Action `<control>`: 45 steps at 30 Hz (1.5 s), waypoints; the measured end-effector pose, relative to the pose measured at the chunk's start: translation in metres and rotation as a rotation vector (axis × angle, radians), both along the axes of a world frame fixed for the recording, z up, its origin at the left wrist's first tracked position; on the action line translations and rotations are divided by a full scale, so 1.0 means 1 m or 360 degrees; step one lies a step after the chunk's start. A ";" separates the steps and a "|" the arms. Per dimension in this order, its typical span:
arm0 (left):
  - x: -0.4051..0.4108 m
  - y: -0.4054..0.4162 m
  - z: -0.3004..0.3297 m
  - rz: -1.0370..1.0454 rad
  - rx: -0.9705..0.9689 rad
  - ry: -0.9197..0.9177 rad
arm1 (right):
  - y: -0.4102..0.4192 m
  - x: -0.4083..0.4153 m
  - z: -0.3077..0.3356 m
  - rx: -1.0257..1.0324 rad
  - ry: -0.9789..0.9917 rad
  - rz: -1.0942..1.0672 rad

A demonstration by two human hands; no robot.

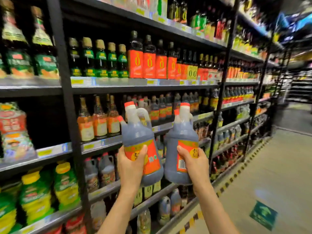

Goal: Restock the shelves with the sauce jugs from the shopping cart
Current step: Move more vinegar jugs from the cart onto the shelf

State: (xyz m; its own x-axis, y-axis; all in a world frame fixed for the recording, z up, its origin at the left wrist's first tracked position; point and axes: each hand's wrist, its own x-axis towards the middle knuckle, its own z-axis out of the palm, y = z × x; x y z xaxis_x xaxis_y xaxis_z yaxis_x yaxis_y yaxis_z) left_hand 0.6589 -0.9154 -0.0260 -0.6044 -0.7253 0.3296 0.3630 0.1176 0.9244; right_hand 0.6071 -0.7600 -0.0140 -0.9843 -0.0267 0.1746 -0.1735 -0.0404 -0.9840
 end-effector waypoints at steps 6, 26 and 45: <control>-0.109 0.032 0.001 -0.0157 -0.0070 0.0036 | 0.038 -0.093 0.000 -0.0051 0.0006 -0.0186; -0.449 0.170 -0.013 -0.0273 -0.0090 -0.0096 | 0.180 -0.420 -0.020 -0.0004 -0.0084 -0.0268; -0.750 0.192 -0.004 -0.0062 0.0115 -0.0333 | 0.199 -0.758 -0.011 0.0134 -0.0254 0.0142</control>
